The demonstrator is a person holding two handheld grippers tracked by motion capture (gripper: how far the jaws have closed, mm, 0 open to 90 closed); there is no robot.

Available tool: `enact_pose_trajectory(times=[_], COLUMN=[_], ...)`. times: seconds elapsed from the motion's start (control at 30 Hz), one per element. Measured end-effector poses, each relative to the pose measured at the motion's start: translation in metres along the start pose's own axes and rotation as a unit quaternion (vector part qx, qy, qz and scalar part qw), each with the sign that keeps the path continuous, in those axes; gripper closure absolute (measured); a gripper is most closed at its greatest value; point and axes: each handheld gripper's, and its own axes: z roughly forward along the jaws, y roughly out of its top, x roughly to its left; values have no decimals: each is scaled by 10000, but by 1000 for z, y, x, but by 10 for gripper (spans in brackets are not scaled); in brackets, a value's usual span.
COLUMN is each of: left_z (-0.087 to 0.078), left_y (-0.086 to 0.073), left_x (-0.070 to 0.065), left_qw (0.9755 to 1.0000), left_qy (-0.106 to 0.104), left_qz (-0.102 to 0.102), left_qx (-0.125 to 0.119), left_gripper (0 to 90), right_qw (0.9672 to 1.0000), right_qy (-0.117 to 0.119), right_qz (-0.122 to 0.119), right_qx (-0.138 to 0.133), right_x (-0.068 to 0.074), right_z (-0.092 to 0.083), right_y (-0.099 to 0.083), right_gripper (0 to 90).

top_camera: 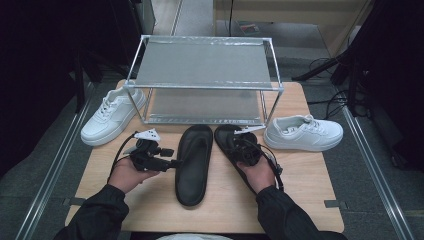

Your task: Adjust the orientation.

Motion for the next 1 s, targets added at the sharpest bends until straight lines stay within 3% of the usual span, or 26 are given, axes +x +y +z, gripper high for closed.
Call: enact_pose_trajectory(times=[0.1, 0.3, 0.43, 0.53, 0.67, 0.83, 1.0], left_z=[0, -1, -1, -1, 1, 2, 13], left_y=[-1, -1, 0, 1, 3, 5, 6], left_x=[0, 3, 6, 9, 12, 22, 30], left_qw=[10000, 10000, 9999, 9997, 9994, 9990, 9990], left_qy=[4, 32, 142, 225, 331, 394, 363], left_qz=[6, -27, -30, -38, -38, -211, -209], left_qx=[12, -16, -80, -42, 25, -84, 170], left_gripper=[372, 372, 384, 414, 539, 748, 872], right_qw=[9998, 9994, 9983, 9975, 9980, 9988, 9989], right_qy=[188, 279, 411, 488, 438, 353, 252], right_qz=[34, -64, -175, -257, -301, -301, -391], right_qx=[-91, -174, -370, -442, -349, -139, -18], right_x=[-2, -3, -6, -7, -10, -14, -13], right_z=[0, -16, -32, -43, -48, -45, -42], right_y=[2, 2, -1, -4, -8, -14, -17], right_gripper=[686, 642, 692, 788, 871, 885, 882])
